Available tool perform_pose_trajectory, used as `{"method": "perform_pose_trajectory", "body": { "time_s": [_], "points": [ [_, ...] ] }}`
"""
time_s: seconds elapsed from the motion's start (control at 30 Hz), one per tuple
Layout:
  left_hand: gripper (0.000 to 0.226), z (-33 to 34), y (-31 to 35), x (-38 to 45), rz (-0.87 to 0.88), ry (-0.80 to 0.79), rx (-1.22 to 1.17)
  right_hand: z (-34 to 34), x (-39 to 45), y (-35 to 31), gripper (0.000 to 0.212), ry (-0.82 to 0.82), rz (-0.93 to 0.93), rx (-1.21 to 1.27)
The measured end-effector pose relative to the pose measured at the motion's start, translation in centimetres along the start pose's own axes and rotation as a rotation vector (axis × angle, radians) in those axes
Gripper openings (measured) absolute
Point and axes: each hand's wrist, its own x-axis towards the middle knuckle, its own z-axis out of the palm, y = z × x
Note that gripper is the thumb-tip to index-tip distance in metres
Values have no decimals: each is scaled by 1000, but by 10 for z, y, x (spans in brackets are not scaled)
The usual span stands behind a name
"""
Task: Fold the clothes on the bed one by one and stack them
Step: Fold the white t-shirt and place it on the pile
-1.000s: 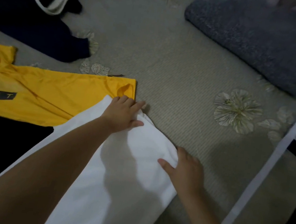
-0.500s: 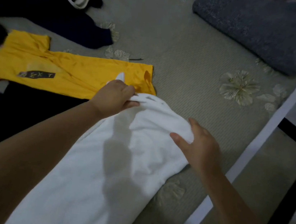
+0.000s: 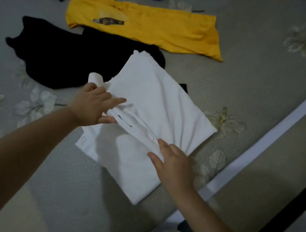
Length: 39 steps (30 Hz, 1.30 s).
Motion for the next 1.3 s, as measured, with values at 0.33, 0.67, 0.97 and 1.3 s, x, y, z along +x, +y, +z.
{"method": "perform_pose_trajectory", "body": {
  "time_s": [0.33,0.67,0.97,1.3],
  "points": [
    [58,58,58,-129,-623,-554,-150,95,-93,-28,52,-225,-286,-116],
    [75,54,140,-113,-1323,72,-1112,33,-25,22,40,-106,-37,198],
    [95,46,176,-42,-1698,339,-1400,37,103,68,82,-547,200,-149],
    [86,41,169,-86,-1453,191,-1260,4,-34,59,85,-535,414,-140]
  ]
}}
